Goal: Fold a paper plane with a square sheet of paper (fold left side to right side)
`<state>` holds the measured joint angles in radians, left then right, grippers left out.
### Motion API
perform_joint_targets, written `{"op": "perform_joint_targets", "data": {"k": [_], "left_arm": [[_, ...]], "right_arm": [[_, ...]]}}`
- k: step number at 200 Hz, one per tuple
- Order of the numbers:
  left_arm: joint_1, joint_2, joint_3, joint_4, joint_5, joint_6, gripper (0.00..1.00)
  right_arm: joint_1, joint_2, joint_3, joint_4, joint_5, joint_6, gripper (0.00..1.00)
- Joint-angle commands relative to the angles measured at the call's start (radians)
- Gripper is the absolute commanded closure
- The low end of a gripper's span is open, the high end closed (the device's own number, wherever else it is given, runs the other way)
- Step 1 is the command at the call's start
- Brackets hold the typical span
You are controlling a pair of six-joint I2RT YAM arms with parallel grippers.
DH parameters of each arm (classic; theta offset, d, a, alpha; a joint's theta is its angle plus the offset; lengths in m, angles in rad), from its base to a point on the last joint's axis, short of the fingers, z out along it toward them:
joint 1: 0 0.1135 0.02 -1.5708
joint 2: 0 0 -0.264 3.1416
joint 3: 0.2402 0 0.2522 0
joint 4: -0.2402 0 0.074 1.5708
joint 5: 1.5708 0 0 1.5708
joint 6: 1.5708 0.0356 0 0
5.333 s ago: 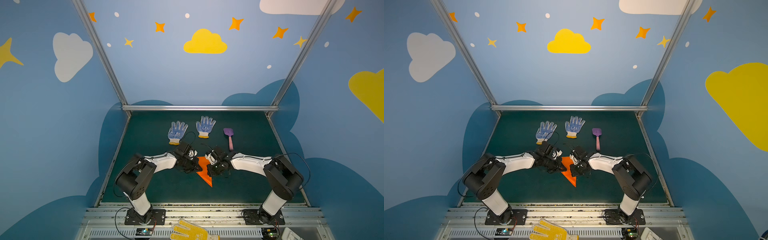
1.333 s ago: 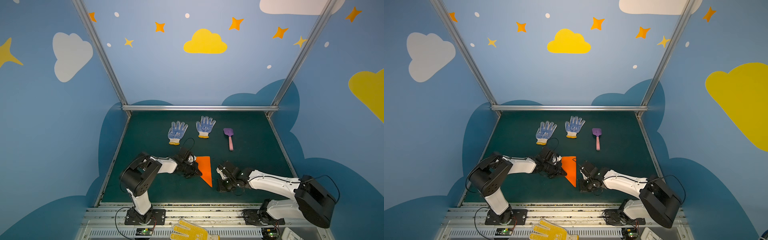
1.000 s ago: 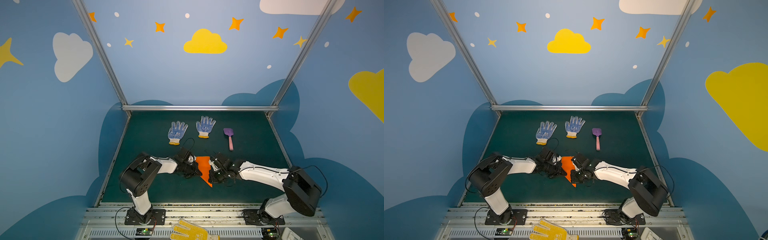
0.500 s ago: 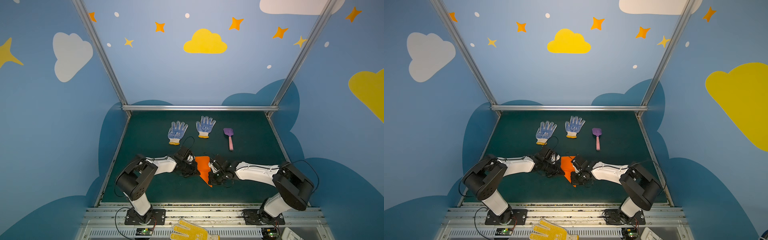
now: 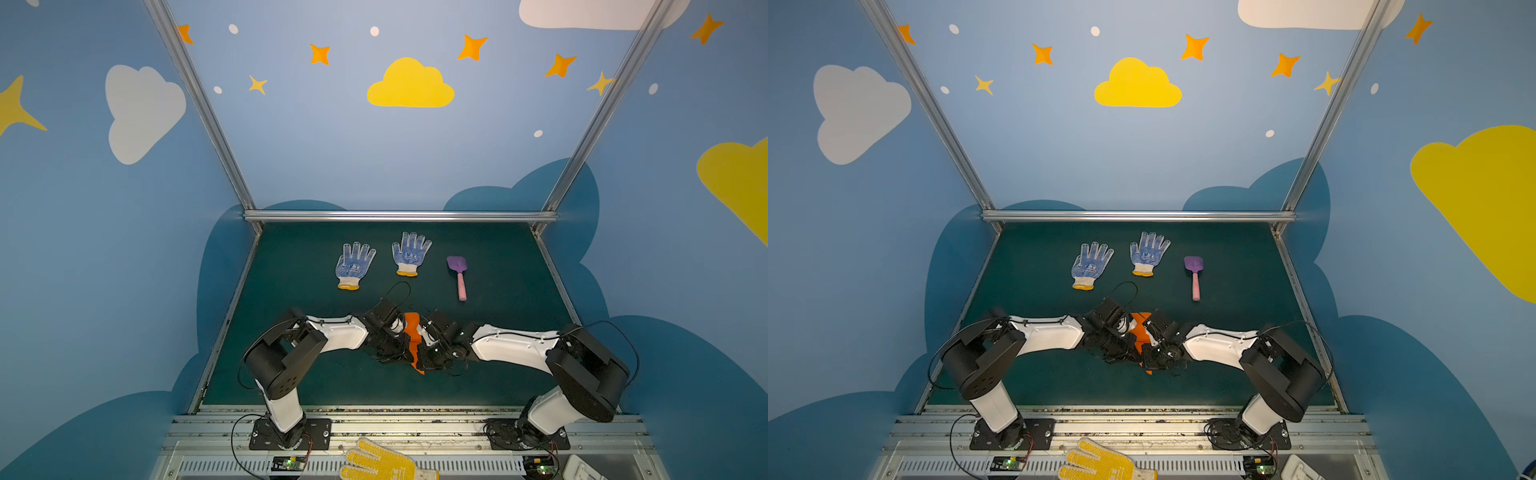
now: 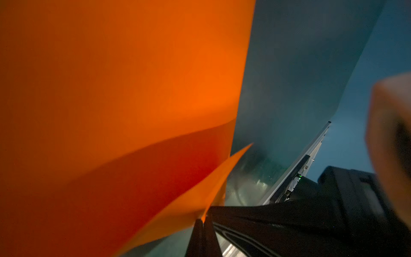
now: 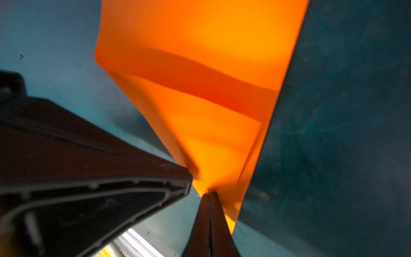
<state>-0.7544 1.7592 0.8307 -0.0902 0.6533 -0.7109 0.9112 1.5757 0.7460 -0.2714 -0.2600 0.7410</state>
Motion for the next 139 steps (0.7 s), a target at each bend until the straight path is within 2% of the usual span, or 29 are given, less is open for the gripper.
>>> {"op": "perform_joint_targets", "data": {"k": [1, 41, 139], "left_arm": [[-0.002, 0.022, 0.015, -0.032, -0.005, 0.031, 0.96], [0.028, 0.029, -0.007, -0.051, -0.033, 0.055, 0.96], [0.182, 0.016, -0.082, -0.083, -0.076, 0.125, 0.96]], "right_arm": [[0.005, 0.041, -0.04, -0.026, 0.017, 0.003, 1.0], [0.005, 0.038, -0.048, -0.026, 0.016, 0.001, 1.0], [0.003, 0.033, -0.056, -0.025, 0.017, -0.001, 1.0]]}}
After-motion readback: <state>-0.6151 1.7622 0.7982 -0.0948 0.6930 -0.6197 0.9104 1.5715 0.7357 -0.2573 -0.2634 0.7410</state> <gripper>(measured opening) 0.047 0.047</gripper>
